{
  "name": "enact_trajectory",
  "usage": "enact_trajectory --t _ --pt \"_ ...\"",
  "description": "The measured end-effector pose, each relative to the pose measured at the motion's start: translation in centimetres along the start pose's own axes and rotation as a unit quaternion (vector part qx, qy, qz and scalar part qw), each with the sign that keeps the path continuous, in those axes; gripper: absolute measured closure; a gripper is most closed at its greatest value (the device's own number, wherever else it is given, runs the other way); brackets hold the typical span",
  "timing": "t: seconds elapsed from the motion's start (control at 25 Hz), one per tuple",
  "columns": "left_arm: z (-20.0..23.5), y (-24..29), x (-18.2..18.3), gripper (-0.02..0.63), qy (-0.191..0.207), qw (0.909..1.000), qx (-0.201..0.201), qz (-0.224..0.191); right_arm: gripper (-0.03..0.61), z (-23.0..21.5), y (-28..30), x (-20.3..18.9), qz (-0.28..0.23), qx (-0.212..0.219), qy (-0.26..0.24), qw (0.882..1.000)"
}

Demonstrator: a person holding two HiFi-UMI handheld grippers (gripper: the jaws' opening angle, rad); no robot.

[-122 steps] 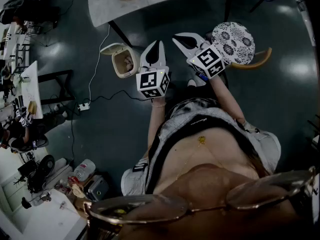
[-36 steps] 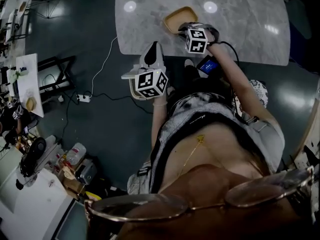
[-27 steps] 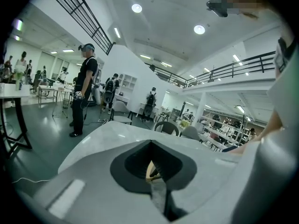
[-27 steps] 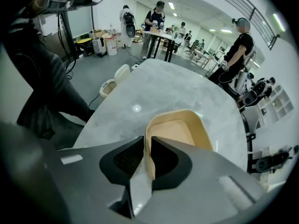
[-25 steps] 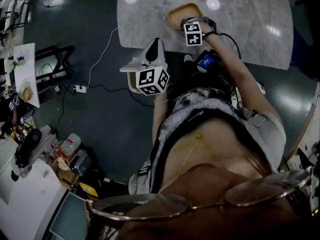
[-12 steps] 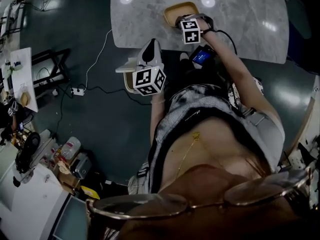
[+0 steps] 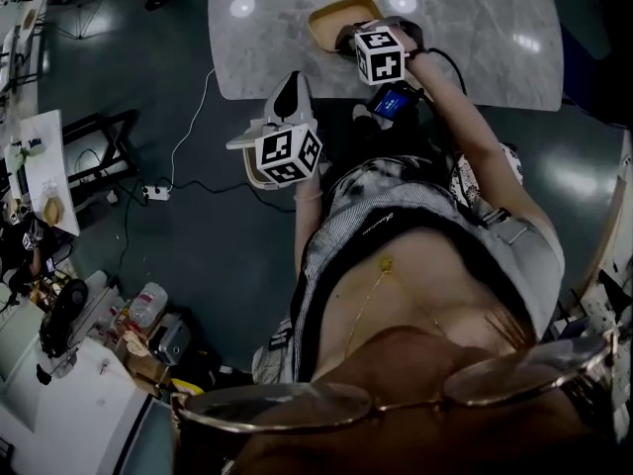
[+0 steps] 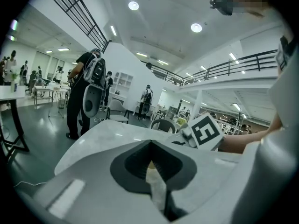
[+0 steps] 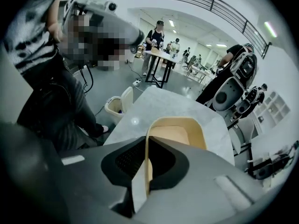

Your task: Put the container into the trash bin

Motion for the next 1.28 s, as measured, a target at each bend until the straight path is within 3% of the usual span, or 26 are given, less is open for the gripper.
enact_trajectory --t 0.44,0.8,1.08,1.28 --pt "0.9 0.4 1.1 0.614 -0.014 0.9993 -0.007 -0.034 0.540 1.2 -6.6 3.4 -0.044 0.024 -0.054 0.997" --pt "0.3 -1.5 2.0 0.614 -0.009 0.9991 0.000 -0.042 0.540 3.5 -9.3 4.8 -0.032 0.034 -0.086 0.995" --pt "1.3 -2.9 1.9 0.614 -0.011 0.9978 0.028 -0.059 0.540 4.3 -8.8 6.6 -0.038 0.053 -0.116 0.991" --pt "5.1 -5.3 0.3 0.614 -0.023 0.9946 0.070 -0.073 0.540 5.1 -5.9 10.0 -0.035 0.069 -0.154 0.985"
Point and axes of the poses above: the fingertips, and each gripper's own axes: y forward along the fingers, z to its left, x out of its top, the point moved 8 cm from there along -y, backward along the fingers, and after that the axes turned 15 degrees about x, right-handed, at the moved point
